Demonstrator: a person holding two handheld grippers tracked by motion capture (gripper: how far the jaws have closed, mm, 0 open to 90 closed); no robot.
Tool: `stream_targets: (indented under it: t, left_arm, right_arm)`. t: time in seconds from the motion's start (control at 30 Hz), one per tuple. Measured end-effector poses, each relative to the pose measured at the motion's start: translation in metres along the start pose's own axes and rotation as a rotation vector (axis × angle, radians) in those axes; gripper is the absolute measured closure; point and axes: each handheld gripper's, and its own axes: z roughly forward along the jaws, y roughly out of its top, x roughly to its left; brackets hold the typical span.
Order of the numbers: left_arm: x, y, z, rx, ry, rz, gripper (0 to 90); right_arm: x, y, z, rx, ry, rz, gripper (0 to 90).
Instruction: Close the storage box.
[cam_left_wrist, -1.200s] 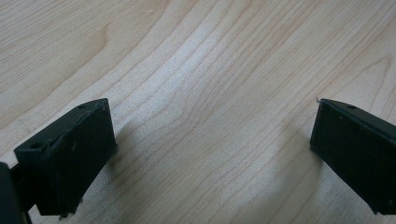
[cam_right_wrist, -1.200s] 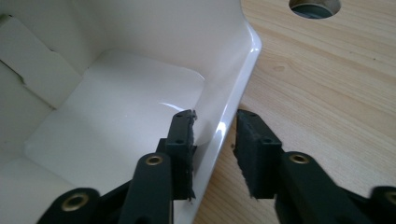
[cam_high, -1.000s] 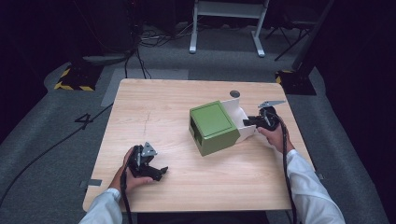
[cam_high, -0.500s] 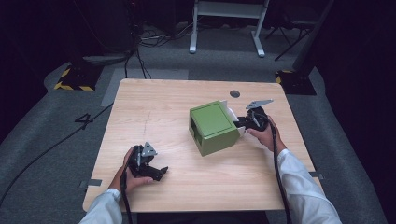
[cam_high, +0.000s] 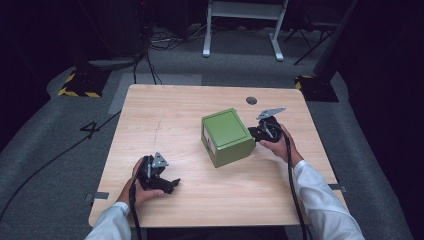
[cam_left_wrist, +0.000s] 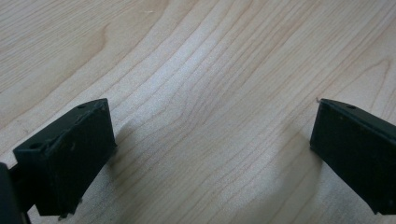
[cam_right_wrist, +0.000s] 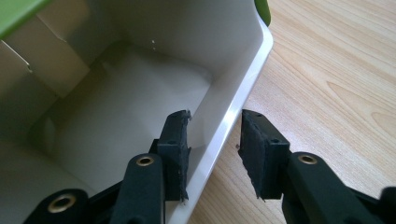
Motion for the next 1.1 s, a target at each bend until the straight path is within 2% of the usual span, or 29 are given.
stream_targets:
  t: [0.43,0.7,0.83,0.87,1.1]
  left_arm:
    - [0.0,0.0,0.0,-0.001,0.0,0.001,0.1]
    - [0.0,0.0,0.0,-0.001,0.0,0.001,0.1]
    - [0.0,0.0,0.0,-0.001,0.0,0.001,0.1]
    - [0.0,0.0,0.0,-0.001,0.0,0.001,0.1]
    - [0.0,0.0,0.0,-0.001,0.0,0.001,0.1]
  right_arm:
    - [0.0,0.001,-0.001,0.01,-0.012,-0.011,60.0]
    - [0.0,0.002,-0.004,0.012,-0.031,-0.03,54.8]
    - [0.001,0.003,-0.007,0.009,-0.054,-0.04,50.9]
    - [0.001,0.004,-0.009,0.011,-0.066,-0.04,47.4]
    - [-0.002,0.004,-0.014,0.01,-0.087,-0.04,38.2]
